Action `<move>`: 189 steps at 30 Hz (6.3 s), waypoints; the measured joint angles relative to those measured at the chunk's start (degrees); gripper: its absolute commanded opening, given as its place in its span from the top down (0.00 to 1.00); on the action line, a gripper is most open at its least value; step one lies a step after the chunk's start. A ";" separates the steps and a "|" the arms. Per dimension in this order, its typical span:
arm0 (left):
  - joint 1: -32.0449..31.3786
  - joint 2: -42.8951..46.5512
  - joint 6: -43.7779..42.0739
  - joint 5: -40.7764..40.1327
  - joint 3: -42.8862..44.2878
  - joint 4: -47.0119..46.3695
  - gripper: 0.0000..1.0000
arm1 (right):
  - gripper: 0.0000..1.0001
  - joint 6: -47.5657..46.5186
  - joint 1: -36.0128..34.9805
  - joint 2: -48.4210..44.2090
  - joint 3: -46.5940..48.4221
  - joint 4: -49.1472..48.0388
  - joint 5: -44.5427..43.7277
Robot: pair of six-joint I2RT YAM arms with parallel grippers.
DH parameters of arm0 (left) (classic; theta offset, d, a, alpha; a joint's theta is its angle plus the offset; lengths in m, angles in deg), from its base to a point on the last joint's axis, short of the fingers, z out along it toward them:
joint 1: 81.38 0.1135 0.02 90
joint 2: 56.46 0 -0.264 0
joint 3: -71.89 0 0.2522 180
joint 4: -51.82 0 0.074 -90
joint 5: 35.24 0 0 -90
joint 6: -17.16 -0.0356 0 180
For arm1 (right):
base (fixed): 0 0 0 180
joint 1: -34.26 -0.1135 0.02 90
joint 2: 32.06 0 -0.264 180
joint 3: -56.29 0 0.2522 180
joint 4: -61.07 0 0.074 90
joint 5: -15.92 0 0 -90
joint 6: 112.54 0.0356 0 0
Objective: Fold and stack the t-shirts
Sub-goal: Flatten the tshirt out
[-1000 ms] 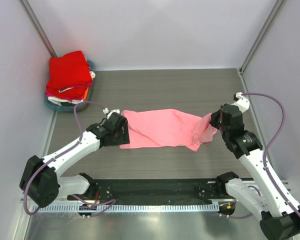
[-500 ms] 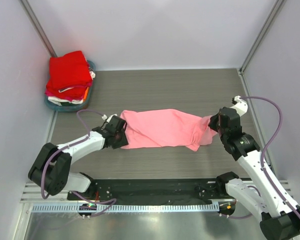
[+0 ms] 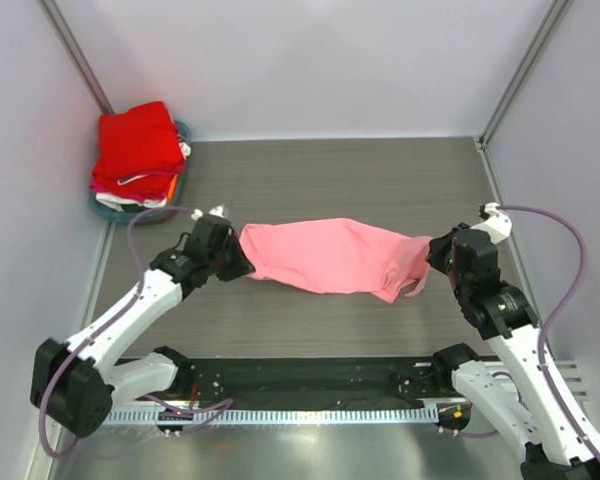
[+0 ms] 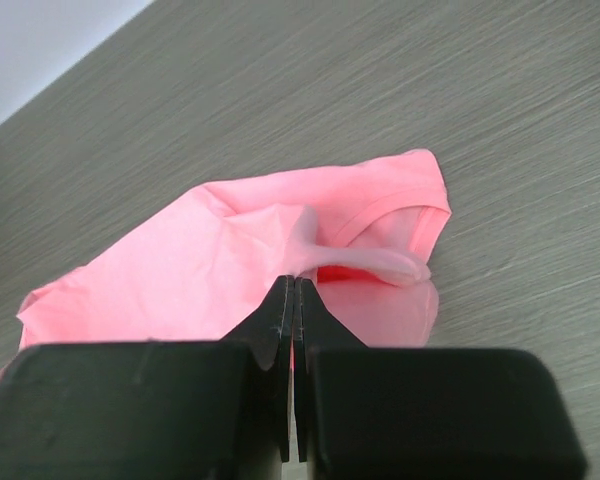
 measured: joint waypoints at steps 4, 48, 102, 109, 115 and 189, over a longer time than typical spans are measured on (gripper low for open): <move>3.13 7.85 -1.01 3.45 6.75 5.77 1.00 | 0.99 0.00 0.00 -3.28 4.00 4.70 0.00; 28.35 -7.76 5.62 14.78 -3.78 -10.27 0.27 | 0.56 -1.70 19.80 35.45 -2.93 -15.78 14.82; 28.35 -16.96 8.04 10.03 -11.45 -22.80 0.95 | 0.99 -1.88 20.09 32.72 -7.21 -26.77 14.10; 28.35 -14.32 7.96 7.43 -11.76 -20.92 1.00 | 0.99 -1.66 20.09 30.23 -7.21 -25.49 14.14; 28.33 -5.68 6.60 5.60 -11.30 -15.61 1.00 | 0.99 -1.46 20.09 27.63 -5.77 -22.34 13.99; 32.87 -30.73 12.92 9.22 76.81 -2.01 1.00 | 0.99 7.48 27.67 52.17 71.76 -20.48 31.17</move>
